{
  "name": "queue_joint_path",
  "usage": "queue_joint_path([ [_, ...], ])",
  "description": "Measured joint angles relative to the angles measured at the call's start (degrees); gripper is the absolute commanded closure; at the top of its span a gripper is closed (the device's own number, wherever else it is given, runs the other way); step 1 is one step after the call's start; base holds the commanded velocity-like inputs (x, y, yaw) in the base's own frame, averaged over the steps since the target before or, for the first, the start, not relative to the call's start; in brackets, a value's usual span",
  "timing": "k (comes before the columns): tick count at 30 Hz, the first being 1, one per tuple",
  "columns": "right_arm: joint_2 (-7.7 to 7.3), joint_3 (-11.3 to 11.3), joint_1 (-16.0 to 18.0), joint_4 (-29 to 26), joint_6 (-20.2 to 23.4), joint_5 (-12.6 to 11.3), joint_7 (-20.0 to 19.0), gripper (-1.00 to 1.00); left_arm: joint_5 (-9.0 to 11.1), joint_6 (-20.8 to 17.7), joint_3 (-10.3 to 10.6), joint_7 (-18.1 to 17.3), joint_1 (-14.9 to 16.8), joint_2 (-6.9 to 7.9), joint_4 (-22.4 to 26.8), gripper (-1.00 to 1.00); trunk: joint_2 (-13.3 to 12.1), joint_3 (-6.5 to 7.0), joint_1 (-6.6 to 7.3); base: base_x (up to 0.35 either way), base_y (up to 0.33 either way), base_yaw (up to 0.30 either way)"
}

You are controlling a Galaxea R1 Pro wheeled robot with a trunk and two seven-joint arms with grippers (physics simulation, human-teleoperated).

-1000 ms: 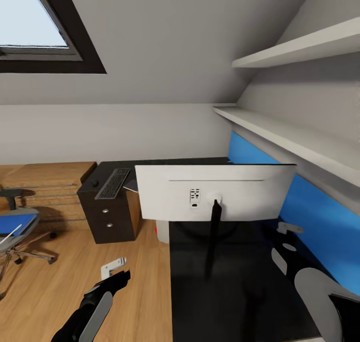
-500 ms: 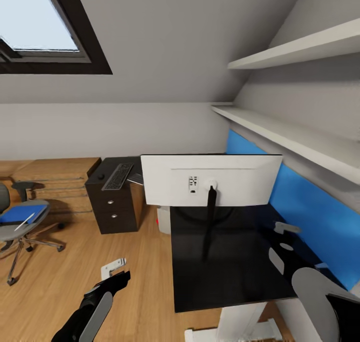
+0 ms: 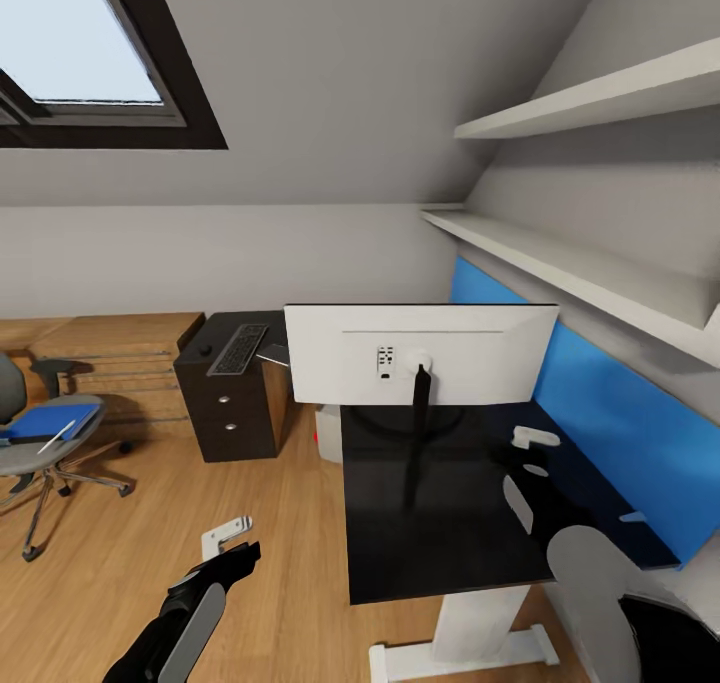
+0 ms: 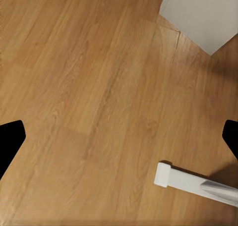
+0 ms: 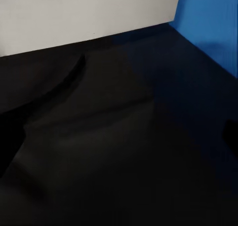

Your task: In the bedroom, organize the workspace by keeping the computer under the desk, ensuring the monitor is on the desk, placing the keyboard on the desk next to the monitor, placing the mouse on the desk next to the keyboard, moving the folder from the swivel chair onto the desk next to the mouse, stacking the notebook on top of the folder with the pen on top of the notebook, and positioning the swivel chair next to the desk.

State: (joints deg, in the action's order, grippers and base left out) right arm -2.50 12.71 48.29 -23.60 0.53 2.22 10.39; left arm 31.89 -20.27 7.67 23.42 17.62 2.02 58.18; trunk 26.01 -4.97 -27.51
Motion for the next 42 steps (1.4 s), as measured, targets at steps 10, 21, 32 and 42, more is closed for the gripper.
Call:
queue_joint_path([
  [10,5.36,-0.05,-10.59,-20.05,7.76,2.15,0.05,-1.0,0.0,-0.01,-0.01,0.04,0.0,0.01,-0.01,-1.0,-0.01,0.0,0.0,-0.002,0.0,-0.009],
  [21,7.18,-5.11,-13.66,-25.51,12.13,2.31,0.05,-1.0,0.0,0.04,-0.02,0.09,-0.01,0.02,0.01,-1.0,-0.01,0.0,0.0,0.0,0.039,0.049],
  [32,7.1,-5.64,-13.79,-25.85,11.99,2.31,0.07,-1.0,-0.01,0.04,0.01,0.12,0.0,-0.08,0.01,-1.0,-0.01,0.0,-0.01,-0.071,0.268,0.101],
  [42,6.93,-5.69,-13.97,-25.96,11.86,2.37,0.07,-1.0,-0.18,0.07,0.23,0.05,0.0,-0.25,-2.03,-1.0,0.0,0.34,0.0,-0.068,0.089,0.001],
])
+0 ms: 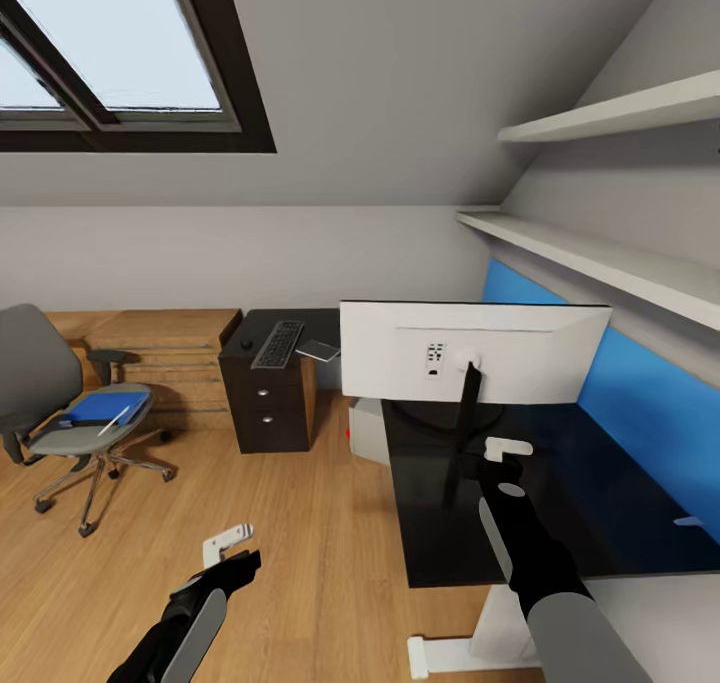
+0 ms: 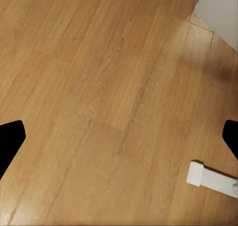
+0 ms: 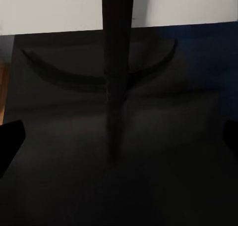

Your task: In the bedroom, organize the workspace by keeping the computer under the desk, ensuring the monitor is on the desk, placing the keyboard on the desk next to the monitor, placing the mouse on the desk next to the keyboard, moving the folder from the swivel chair onto the desk next to the mouse, stacking the notebook on top of the folder with the pen on top of the notebook, and positioning the swivel chair next to the desk.

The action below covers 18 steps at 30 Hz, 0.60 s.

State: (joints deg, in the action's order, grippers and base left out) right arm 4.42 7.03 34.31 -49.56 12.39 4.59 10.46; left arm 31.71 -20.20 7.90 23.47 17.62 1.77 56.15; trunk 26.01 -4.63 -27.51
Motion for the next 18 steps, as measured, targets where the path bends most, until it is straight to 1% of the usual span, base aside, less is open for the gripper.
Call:
queue_joint_path([
  [6,0.04,-0.03,-0.27,0.0,-0.06,0.02,0.0,-1.0,-0.05,0.0,-0.09,0.04,0.0,0.06,0.0,-1.0,0.0,0.52,0.0,-0.001,0.006,0.0],
  [9,0.09,-0.04,-0.31,0.0,-0.1,0.02,0.0,-1.0,-0.07,-0.01,-0.13,0.06,0.0,0.11,0.0,-1.0,-0.01,0.79,0.0,0.0,0.109,0.0],
  [12,0.12,-0.05,-0.32,0.01,-0.13,0.02,0.0,-1.0,-0.08,0.02,-0.15,0.07,0.0,0.13,0.01,-1.0,-0.01,1.06,0.0,0.0,0.215,0.0],
  [18,0.22,-0.06,-0.58,-0.06,-0.15,0.02,0.02,-1.0,-0.09,0.04,-0.17,0.07,0.0,0.11,0.01,-1.0,-0.01,1.6,0.0,0.0,0.285,0.0],
])
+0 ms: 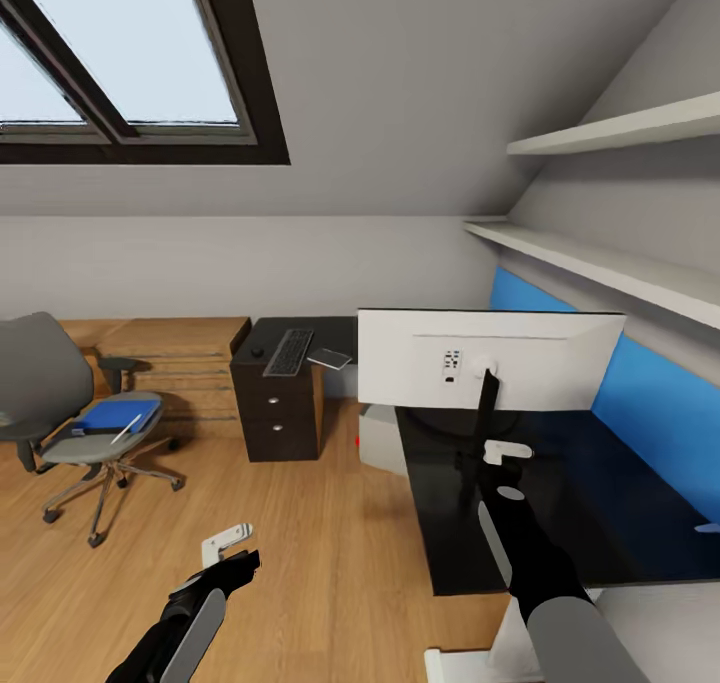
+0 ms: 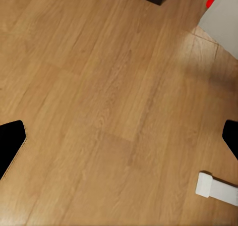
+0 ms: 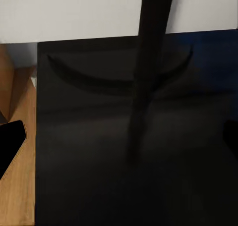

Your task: In the bedroom, organize the workspace by keeping the computer under the desk, ensuring the monitor is on the desk, placing the keyboard on the desk next to the monitor, placing the mouse on the desk next to the keyboard, moving the folder from the swivel chair onto the desk next to the mouse, stacking the notebook on top of the folder with the pen on top of the notebook, and positioning the swivel chair next to the desk.

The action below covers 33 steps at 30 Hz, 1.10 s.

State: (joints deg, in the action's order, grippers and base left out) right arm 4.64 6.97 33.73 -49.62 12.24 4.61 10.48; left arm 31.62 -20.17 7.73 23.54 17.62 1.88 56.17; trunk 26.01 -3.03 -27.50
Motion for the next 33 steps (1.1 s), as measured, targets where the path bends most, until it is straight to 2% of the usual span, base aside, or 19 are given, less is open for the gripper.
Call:
queue_joint_path([
  [21,0.04,0.0,-0.11,-0.02,-0.02,0.0,0.15,-1.0,0.03,-0.06,0.14,-0.13,0.0,-0.11,0.01,-1.0,0.01,1.87,0.0,0.0,0.31,0.011],
  [33,-0.02,0.02,-0.09,-0.37,0.0,0.0,1.08,-1.0,0.13,-0.06,0.24,-0.09,0.02,-0.13,-0.05,-1.0,0.06,2.52,-0.01,0.007,0.059,0.06],
])
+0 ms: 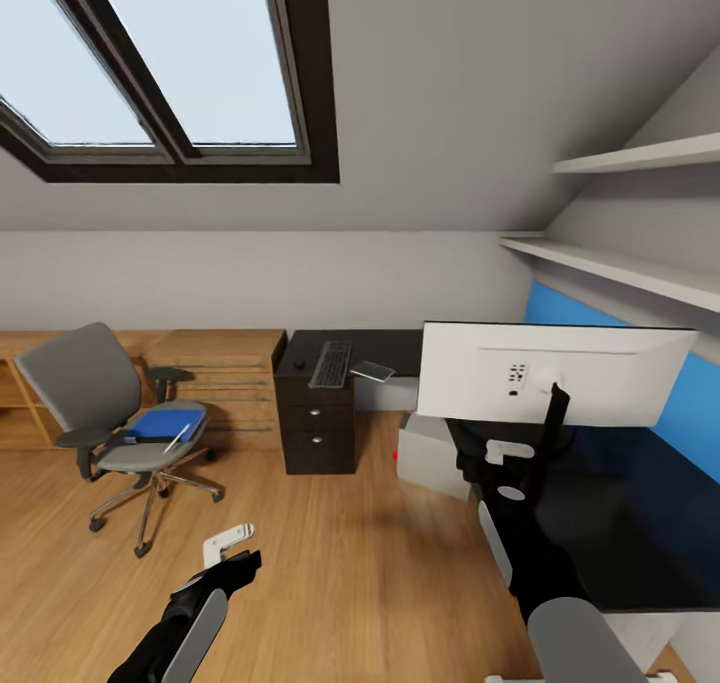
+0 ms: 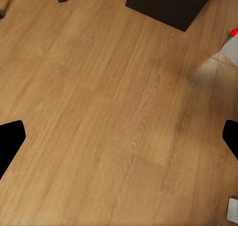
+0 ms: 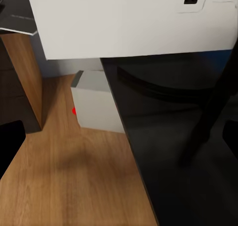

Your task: In the bedroom, organize the workspace by keeping the computer under the desk, ensuring the monitor is on the desk, placing the keyboard on the desk next to the monitor, placing the mouse on the desk next to the keyboard, moving the folder from the swivel chair onto the desk next to the mouse, stacking the notebook on top of the folder with the pen on top of the notebook, and positioning the swivel chair next to the desk.

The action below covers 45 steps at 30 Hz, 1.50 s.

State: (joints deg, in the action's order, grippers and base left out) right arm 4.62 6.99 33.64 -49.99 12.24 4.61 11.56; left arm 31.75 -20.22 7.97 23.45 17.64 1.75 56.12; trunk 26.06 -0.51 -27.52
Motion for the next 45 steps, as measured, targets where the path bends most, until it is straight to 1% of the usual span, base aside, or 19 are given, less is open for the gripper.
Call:
queue_joint_path([
  [5,-0.02,0.0,0.0,-0.18,0.01,0.0,0.04,-1.0,0.01,0.0,0.04,-0.04,0.0,-0.07,-0.08,-1.0,0.0,0.01,0.01,0.159,0.001,0.002],
  [26,-0.25,0.08,0.0,-1.49,-0.04,0.02,0.05,-1.0,0.11,0.0,-0.05,0.0,0.0,0.02,-0.14,-1.0,0.0,0.01,0.0,0.005,0.0,0.0],
  [28,-0.31,0.11,-0.16,-3.29,-0.02,0.02,0.04,-1.0,0.12,0.0,-0.03,0.0,0.0,-0.01,-0.3,-1.0,0.0,0.01,0.0,0.0,0.0,0.0],
  [29,-0.42,0.19,-1.34,-7.03,0.02,0.04,0.04,-1.0,0.12,0.0,0.03,0.0,0.0,-0.02,-0.9,-1.0,0.01,0.01,0.0,0.0,0.0,0.0],
  [31,-0.47,0.24,-2.13,-9.42,0.12,0.01,0.03,-1.0,0.09,0.0,0.06,0.0,0.0,0.0,-1.23,-1.0,0.0,0.01,0.0,0.0,0.0,0.0],
  [32,-0.51,0.2,-2.82,-13.24,0.52,0.02,0.03,-1.0,0.0,0.0,0.09,0.0,0.0,0.01,-1.5,-1.0,0.01,0.02,0.0,0.0,0.0,0.0],
  [33,-0.5,0.26,-3.34,-20.9,3.57,0.03,0.19,-1.0,-0.11,0.0,0.11,0.0,0.0,0.01,-1.72,-1.0,-0.01,0.02,-0.01,0.0,0.0,0.0],
  [35,-0.48,0.33,-3.18,-24.89,5.98,-0.04,0.47,-1.0,-0.15,0.0,0.13,0.01,0.0,0.0,-1.77,-1.0,0.0,0.02,0.0,0.0,0.0,0.0],
  [36,-0.47,0.36,-2.21,-27.05,8.74,-0.08,0.99,-1.0,-0.17,0.01,0.15,0.04,0.0,-0.03,-1.78,-1.0,0.01,0.02,0.0,0.0,0.0,0.0],
  [37,-0.43,0.38,0.08,-28.54,11.6,-0.12,1.81,-1.0,-0.19,0.01,0.18,0.05,0.0,-0.04,-1.79,-1.0,0.0,0.03,0.0,0.0,0.0,0.0],
  [38,-0.35,0.39,3.56,-29.42,14.23,-0.21,2.86,-1.0,-0.18,0.01,0.19,0.06,0.0,-0.06,-1.8,-1.0,0.0,0.03,0.0,0.0,0.0,0.0],
  [40,-0.24,0.42,7.99,-29.67,16.5,-0.32,4.14,-1.0,-0.13,0.01,0.22,0.04,0.0,-0.06,-1.8,-1.0,0.0,0.02,0.0,0.0,0.0,0.0],
  [41,-0.14,0.5,12.08,-28.55,18.27,-0.45,5.57,-1.0,-0.13,0.01,0.25,-0.01,0.0,-0.07,-1.81,-1.0,-0.01,0.03,-0.01,0.0,0.0,0.0],
  [42,-0.1,0.53,14.55,-27.3,19.02,-0.58,6.38,-1.0,-0.13,0.01,0.26,-0.03,0.0,-0.07,-1.8,-1.0,0.01,0.02,0.0,0.0,0.0,0.0],
  [43,0.0,0.58,18.62,-23.79,20.06,-1.03,7.93,-1.0,-0.13,0.01,0.23,-0.08,0.0,-0.07,-1.81,-1.0,-0.02,0.03,-0.01,0.0,0.0,0.0],
  [45,0.07,0.61,22.95,-19.42,20.8,-1.74,9.42,-1.0,-0.13,0.01,0.22,-0.15,0.0,-0.07,-1.76,-1.0,0.0,0.02,0.0,0.023,0.0,0.0],
])
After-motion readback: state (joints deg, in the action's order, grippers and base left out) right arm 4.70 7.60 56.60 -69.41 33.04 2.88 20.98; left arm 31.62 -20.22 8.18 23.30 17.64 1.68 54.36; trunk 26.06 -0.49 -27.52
